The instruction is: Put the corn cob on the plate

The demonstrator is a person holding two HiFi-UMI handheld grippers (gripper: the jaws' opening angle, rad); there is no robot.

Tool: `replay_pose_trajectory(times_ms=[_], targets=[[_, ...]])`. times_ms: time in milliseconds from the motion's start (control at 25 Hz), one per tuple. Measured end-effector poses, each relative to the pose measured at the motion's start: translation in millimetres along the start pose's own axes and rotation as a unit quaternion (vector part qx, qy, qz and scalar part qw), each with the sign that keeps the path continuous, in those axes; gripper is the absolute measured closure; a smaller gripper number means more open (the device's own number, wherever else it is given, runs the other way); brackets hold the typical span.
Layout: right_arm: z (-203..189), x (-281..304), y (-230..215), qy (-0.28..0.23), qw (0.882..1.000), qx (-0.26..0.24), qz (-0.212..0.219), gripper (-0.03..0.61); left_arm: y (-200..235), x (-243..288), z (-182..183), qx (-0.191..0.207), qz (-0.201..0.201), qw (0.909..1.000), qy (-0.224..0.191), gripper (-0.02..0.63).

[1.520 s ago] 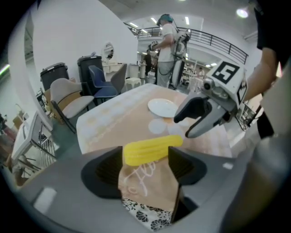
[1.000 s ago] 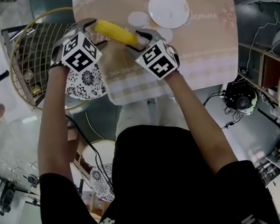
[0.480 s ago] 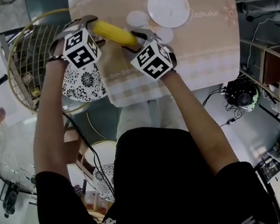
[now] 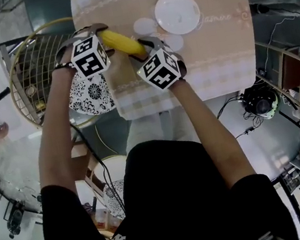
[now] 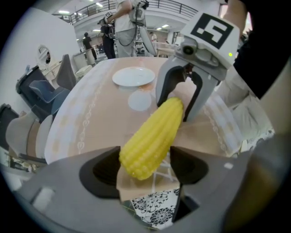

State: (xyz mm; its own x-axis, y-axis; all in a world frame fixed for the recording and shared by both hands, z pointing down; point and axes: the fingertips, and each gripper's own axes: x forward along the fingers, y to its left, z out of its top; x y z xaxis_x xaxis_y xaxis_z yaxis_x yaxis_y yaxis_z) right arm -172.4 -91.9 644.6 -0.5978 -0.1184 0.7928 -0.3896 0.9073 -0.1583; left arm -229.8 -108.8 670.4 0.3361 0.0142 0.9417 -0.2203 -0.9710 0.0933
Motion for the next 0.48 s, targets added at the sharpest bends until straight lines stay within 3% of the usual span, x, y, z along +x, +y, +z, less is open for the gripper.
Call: replay_pose_trajectory(times_ms=[120, 480], targets=[[0.5, -0.6, -1.7, -0.001, 1.000, -0.003, -0.004, 0.356, 2.0, -2.6, -0.4, 0.000, -0.003, 1.0000, 0.003, 0.304], [0.6, -0.5, -1.4, 0.000, 1.000, -0.009, -0.003, 0.377, 3.6, -3.3, -1.4, 0.003, -0.004, 1.0000, 0.007, 0.297]])
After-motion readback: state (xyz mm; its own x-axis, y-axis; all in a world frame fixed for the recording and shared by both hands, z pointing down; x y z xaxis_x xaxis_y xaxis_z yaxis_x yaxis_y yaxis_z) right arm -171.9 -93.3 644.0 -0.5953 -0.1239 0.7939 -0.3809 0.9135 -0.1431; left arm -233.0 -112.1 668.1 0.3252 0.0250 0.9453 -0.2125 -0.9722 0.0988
